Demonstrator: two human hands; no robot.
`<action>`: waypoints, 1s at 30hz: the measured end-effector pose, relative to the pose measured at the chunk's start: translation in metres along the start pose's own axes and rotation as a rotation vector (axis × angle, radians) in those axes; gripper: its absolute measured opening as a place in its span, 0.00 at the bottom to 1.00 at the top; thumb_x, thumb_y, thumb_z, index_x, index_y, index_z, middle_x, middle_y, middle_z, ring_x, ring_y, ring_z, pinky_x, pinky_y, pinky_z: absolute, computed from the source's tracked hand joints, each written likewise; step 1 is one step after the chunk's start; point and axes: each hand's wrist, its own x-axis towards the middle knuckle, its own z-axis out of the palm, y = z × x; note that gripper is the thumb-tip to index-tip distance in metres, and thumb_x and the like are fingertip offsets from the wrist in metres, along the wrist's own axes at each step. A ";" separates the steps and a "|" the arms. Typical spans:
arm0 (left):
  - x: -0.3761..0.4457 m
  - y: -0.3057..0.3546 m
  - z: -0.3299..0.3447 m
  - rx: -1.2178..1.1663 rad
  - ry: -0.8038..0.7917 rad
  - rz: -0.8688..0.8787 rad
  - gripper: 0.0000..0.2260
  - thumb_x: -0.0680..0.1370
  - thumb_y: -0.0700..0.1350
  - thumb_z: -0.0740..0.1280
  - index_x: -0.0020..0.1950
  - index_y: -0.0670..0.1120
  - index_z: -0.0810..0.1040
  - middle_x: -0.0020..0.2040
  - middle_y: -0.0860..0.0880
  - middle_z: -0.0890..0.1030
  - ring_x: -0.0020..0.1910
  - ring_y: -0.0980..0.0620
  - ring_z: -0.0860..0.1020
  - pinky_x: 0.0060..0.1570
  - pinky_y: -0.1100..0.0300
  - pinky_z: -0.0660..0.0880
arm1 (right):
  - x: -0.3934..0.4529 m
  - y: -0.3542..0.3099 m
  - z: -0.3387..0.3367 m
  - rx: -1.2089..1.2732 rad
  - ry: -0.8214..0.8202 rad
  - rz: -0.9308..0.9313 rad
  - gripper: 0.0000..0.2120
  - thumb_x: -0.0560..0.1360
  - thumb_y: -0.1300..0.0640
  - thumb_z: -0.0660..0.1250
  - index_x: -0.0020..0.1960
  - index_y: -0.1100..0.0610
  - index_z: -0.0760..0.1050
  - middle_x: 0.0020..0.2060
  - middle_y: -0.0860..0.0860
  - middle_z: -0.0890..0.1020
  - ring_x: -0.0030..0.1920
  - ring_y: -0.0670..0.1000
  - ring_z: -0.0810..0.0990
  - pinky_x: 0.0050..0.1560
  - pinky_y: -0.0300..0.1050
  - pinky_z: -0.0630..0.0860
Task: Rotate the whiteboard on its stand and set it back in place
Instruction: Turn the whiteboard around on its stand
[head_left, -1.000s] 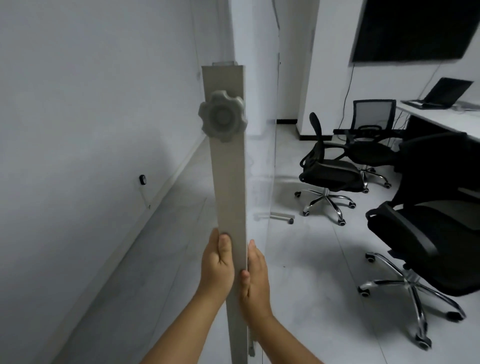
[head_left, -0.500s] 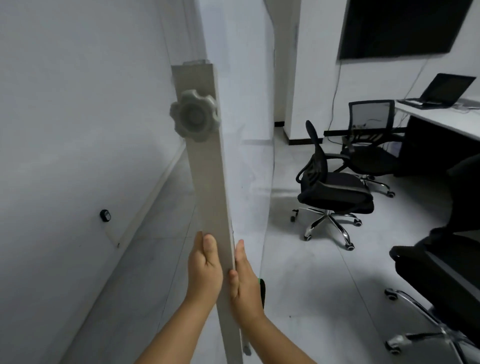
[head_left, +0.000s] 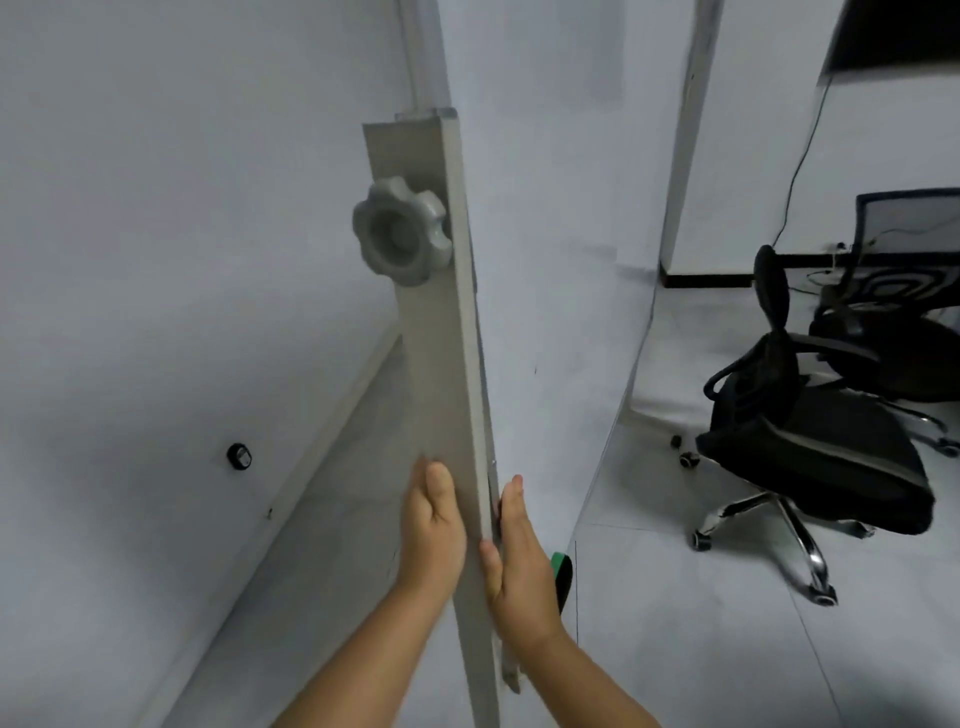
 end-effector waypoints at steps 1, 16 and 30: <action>0.017 0.000 0.010 -0.005 -0.043 0.032 0.16 0.79 0.44 0.49 0.45 0.39 0.74 0.44 0.39 0.78 0.47 0.59 0.76 0.46 0.74 0.67 | 0.018 0.006 -0.002 -0.010 0.010 0.002 0.38 0.60 0.22 0.34 0.62 0.42 0.35 0.68 0.45 0.45 0.70 0.44 0.49 0.68 0.34 0.52; 0.176 -0.004 0.115 0.028 -0.313 -0.052 0.19 0.78 0.43 0.48 0.68 0.38 0.56 0.72 0.41 0.59 0.71 0.48 0.57 0.61 0.69 0.53 | 0.197 0.077 -0.029 -0.128 -0.022 -0.011 0.48 0.59 0.21 0.43 0.63 0.51 0.31 0.67 0.44 0.39 0.58 0.18 0.38 0.54 0.11 0.45; 0.176 0.003 0.105 -0.075 -0.218 -0.073 0.15 0.78 0.45 0.48 0.63 0.45 0.65 0.53 0.57 0.66 0.54 0.60 0.65 0.47 0.78 0.60 | 0.202 0.085 -0.011 -0.063 -0.026 -0.048 0.41 0.65 0.25 0.48 0.67 0.48 0.38 0.72 0.52 0.53 0.72 0.51 0.54 0.62 0.17 0.47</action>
